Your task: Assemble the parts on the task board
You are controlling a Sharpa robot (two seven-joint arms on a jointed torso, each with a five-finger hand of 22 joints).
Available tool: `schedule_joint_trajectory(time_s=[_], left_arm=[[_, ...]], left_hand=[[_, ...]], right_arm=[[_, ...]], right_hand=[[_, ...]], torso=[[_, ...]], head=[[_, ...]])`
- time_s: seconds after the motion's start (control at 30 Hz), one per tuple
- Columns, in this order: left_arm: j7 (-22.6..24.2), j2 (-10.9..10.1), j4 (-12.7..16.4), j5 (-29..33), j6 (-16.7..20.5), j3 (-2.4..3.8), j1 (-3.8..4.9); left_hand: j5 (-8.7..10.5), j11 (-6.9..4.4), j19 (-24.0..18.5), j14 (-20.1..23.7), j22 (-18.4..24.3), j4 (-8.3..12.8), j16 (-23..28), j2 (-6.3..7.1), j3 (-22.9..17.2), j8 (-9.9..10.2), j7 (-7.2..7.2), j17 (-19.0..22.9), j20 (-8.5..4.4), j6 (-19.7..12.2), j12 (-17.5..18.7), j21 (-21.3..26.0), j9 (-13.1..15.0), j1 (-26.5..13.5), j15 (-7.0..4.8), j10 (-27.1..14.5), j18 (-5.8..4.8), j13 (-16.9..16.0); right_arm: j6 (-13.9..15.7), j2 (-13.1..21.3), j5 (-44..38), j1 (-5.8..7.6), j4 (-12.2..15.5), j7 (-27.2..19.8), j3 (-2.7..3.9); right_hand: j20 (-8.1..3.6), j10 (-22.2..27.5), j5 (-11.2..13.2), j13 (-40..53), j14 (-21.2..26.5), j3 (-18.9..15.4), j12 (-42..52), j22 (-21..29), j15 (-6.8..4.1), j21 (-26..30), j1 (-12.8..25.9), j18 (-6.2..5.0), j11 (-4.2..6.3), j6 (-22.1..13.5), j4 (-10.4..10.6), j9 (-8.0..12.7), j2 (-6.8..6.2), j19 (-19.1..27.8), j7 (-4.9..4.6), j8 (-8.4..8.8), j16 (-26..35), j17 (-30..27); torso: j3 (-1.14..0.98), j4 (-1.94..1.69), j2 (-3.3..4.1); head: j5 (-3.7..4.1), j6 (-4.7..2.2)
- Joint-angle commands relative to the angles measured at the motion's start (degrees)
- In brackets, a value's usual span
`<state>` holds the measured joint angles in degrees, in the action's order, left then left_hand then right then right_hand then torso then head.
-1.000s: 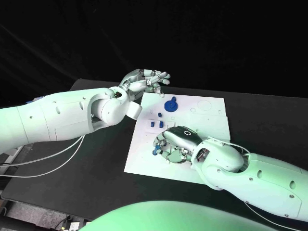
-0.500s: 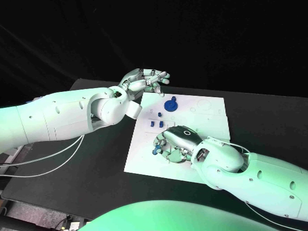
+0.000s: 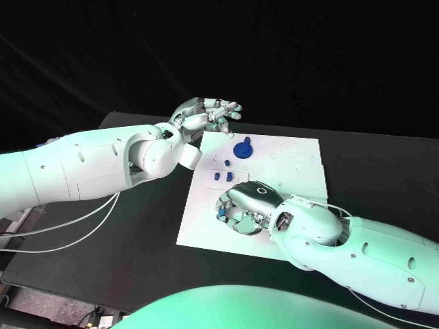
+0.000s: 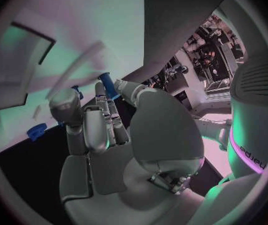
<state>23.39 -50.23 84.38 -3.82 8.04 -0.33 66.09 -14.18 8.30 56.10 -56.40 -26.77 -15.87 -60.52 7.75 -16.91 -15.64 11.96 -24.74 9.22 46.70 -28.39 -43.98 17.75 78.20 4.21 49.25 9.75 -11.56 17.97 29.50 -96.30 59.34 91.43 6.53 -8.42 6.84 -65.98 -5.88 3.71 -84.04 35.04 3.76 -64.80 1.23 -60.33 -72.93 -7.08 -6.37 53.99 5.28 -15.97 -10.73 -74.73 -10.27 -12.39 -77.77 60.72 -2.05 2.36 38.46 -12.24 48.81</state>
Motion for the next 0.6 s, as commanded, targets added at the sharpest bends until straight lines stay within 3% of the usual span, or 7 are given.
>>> schedule_joint_trajectory(time_s=[0.03, 0.23, 0.4, 0.47, 0.5, 0.6], left_arm=[[0.30, 0.00, 0.15, -0.26, -0.94, 0.04, 0.03], [0.03, -0.01, 0.15, -0.26, -1.12, 0.04, 0.03], [-0.01, -0.05, 0.17, -0.26, -1.09, 0.04, 0.03], [-0.03, -0.08, 0.17, -0.26, -1.06, 0.04, 0.03], [-0.04, -0.10, 0.17, -0.26, -1.04, 0.04, 0.03], [-0.06, -0.12, 0.17, -0.26, -1.04, 0.04, 0.03]], left_hand=[[0.04, 0.04, 0.03, 0.38, 0.09, -0.16, -0.30, -0.53, 0.33, -0.25, 0.02, 0.08, 0.41, -0.38, -0.37, 0.27, 0.00, 0.08, 0.13, -0.25, 0.72, -0.06], [0.04, 0.04, 0.04, 0.40, 0.11, -0.21, -0.31, -0.56, 0.37, -0.27, 0.03, 0.08, 0.42, -0.40, -0.40, 0.29, 0.00, 0.04, 0.14, -0.29, 0.72, -0.07], [0.04, 0.05, 0.04, 0.40, 0.12, -0.24, -0.32, -0.59, 0.39, -0.28, 0.03, 0.09, 0.42, -0.39, -0.42, 0.31, 0.00, 0.02, 0.15, -0.31, 0.72, -0.07], [0.04, 0.05, 0.04, 0.40, 0.12, -0.24, -0.32, -0.59, 0.39, -0.28, 0.03, 0.09, 0.42, -0.39, -0.42, 0.31, 0.00, 0.02, 0.15, -0.31, 0.72, -0.07], [0.04, 0.05, 0.04, 0.40, 0.12, -0.24, -0.32, -0.59, 0.39, -0.28, 0.03, 0.09, 0.42, -0.39, -0.42, 0.31, 0.00, 0.02, 0.15, -0.31, 0.72, -0.07], [0.04, 0.05, 0.04, 0.40, 0.12, -0.24, -0.32, -0.59, 0.39, -0.28, 0.03, 0.09, 0.42, -0.39, -0.42, 0.31, 0.00, 0.02, 0.15, -0.31, 0.72, -0.07]], right_arm=[[-0.50, 0.04, -0.31, -0.07, -0.14, 0.48, -0.02], [1.85, 0.23, 0.31, -0.07, -0.22, 0.20, -0.04], [4.82, 0.69, 1.93, -0.07, 0.06, -1.60, -0.04], [5.53, 0.90, 2.80, -0.06, 0.22, -2.66, -0.03], [6.02, 1.08, 3.43, -0.06, 0.37, -3.41, -0.03], [6.99, 1.70, 5.01, 0.00, 0.91, -5.20, 0.01]], right_hand=[[0.30, 1.27, -0.31, -0.02, -0.18, -0.81, -0.12, 0.20, 0.35, 0.52, 0.68, 0.19, -0.18, -1.21, -0.05, 0.27, -0.44, 0.42, -0.20, 0.72, -0.09, -0.16], [0.63, 4.00, -0.40, -0.04, 0.20, -1.81, -0.05, 1.09, 0.61, 1.91, 0.71, -0.12, -0.50, -2.85, -0.61, 0.65, -0.52, 1.17, -0.26, 1.79, 0.31, -1.17], [1.03, 10.14, -0.49, 0.12, 2.32, -3.57, 0.59, 5.53, 1.04, 8.10, 0.40, -1.28, -0.93, -6.24, -1.67, 1.32, -0.69, 4.71, -0.45, 3.76, 3.20, -6.42], [1.21, 12.43, -0.51, 0.06, 3.63, -4.30, 0.45, 8.07, 1.20, 11.52, 0.27, -1.86, -1.20, -7.73, -2.02, 1.59, -0.93, 6.62, 0.19, 4.57, 4.97, -9.61], [1.40, 14.12, -0.44, 0.20, 3.91, -5.24, 0.92, 8.73, 1.43, 12.56, 0.04, -2.00, -1.47, -10.96, -2.43, 2.41, -0.98, 6.99, 1.01, 5.64, 5.42, -10.23], [1.58, 15.71, -0.31, 0.40, 3.92, -7.22, 2.29, 9.25, 1.58, 13.45, 0.02, -2.09, -1.62, -16.38, -2.72, 3.86, -1.00, 6.93, 2.36, 7.21, 5.59, -10.53]], torso=[[-0.06, 0.01, -0.02], [-0.02, -0.03, 0.01], [-0.06, 0.06, 0.00], [-0.06, 0.06, 0.00], [-0.05, 0.06, -0.02], [-0.01, 0.01, -0.03]], head=[[-0.04, 0.05], [-0.05, 0.04], [-0.05, 0.05], [-0.05, 0.05], [-0.04, 0.08], [0.03, 0.06]])
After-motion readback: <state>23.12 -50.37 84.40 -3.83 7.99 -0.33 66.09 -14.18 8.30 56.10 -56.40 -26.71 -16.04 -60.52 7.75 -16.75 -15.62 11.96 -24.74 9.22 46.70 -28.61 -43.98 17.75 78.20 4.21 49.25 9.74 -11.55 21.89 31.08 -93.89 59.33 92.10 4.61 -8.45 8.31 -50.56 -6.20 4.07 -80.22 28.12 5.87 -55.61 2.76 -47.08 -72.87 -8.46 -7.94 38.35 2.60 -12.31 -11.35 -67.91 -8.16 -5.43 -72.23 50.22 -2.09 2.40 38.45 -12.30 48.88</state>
